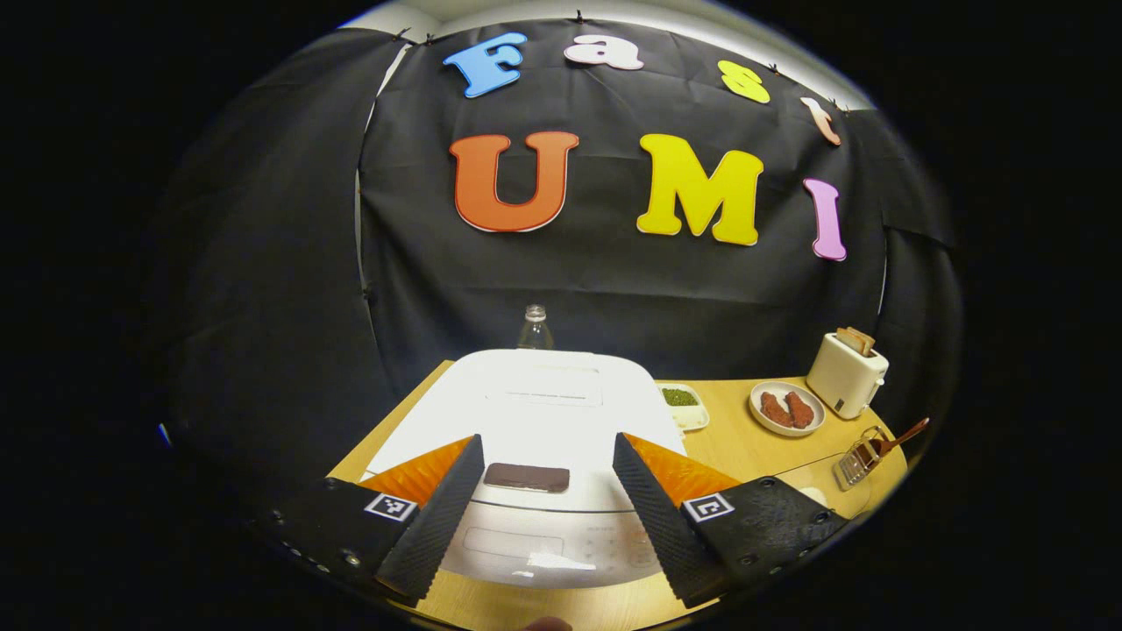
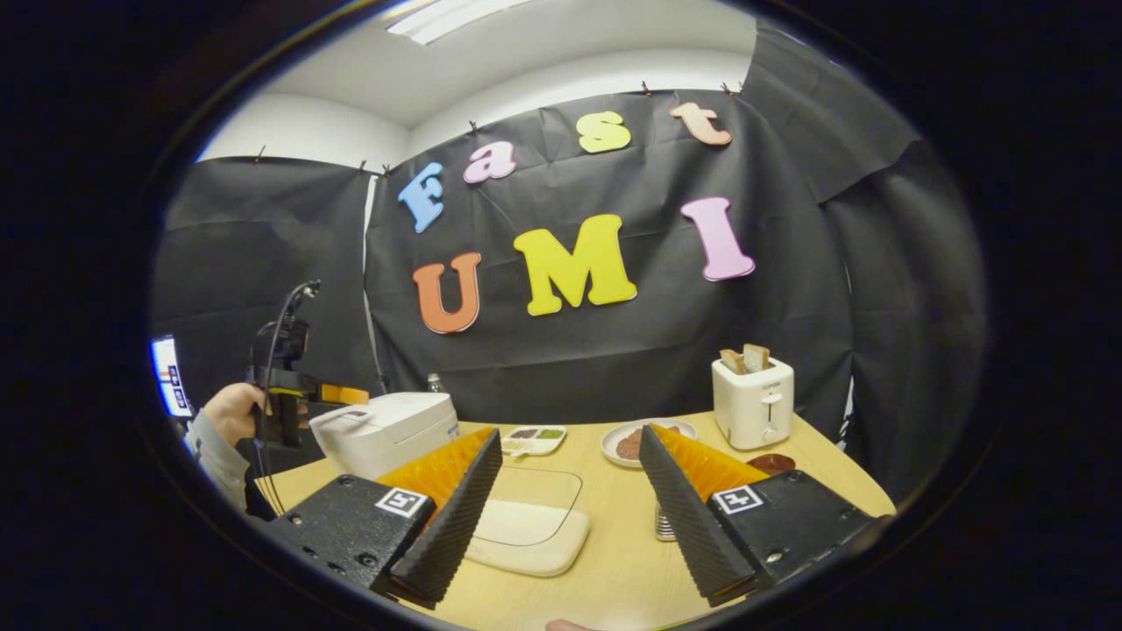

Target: Close the left gripper, press the button to open the rice cooker; take a wooden spoon from the chopstick holder with the right hand, scoop a spoonful of rice and pour it into the rice cooker, then put the wooden spoon back into the chopstick holder.

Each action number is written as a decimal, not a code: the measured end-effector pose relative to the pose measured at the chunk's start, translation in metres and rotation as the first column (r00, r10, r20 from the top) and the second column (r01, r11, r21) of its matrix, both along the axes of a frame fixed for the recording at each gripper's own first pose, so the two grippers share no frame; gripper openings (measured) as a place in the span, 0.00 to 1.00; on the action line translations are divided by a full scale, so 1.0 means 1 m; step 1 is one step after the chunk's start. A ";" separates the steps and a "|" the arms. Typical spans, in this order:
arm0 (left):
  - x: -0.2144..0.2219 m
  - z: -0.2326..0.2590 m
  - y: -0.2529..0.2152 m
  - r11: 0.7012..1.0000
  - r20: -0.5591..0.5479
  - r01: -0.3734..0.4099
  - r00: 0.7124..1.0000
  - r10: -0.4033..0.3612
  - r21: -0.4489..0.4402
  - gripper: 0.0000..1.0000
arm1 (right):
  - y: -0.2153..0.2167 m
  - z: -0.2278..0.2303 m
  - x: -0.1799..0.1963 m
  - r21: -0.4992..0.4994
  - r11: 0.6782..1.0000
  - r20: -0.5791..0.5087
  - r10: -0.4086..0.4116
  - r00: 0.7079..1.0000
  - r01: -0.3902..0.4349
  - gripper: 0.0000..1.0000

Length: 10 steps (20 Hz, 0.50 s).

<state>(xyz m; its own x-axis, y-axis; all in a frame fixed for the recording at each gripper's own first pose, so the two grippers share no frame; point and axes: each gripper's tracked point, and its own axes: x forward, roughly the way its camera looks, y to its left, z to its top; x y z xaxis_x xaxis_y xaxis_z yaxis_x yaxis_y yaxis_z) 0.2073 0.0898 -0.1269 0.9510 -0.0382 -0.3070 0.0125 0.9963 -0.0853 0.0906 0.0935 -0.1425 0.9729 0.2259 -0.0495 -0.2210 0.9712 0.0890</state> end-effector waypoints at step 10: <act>-0.076 0.067 -0.031 0.999 0.185 0.006 0.983 -0.014 0.043 0.94 | -0.027 0.032 -0.007 -0.065 0.989 0.033 -0.132 0.991 0.134 1.00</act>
<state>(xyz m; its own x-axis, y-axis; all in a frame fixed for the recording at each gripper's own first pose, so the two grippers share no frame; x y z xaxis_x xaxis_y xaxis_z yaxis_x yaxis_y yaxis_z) 0.1317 0.0588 -0.0601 0.9911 -0.0387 -0.1272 0.0340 0.9987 -0.0385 0.0839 0.0670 -0.1107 0.9953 0.0916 -0.0317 -0.0910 0.9957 0.0184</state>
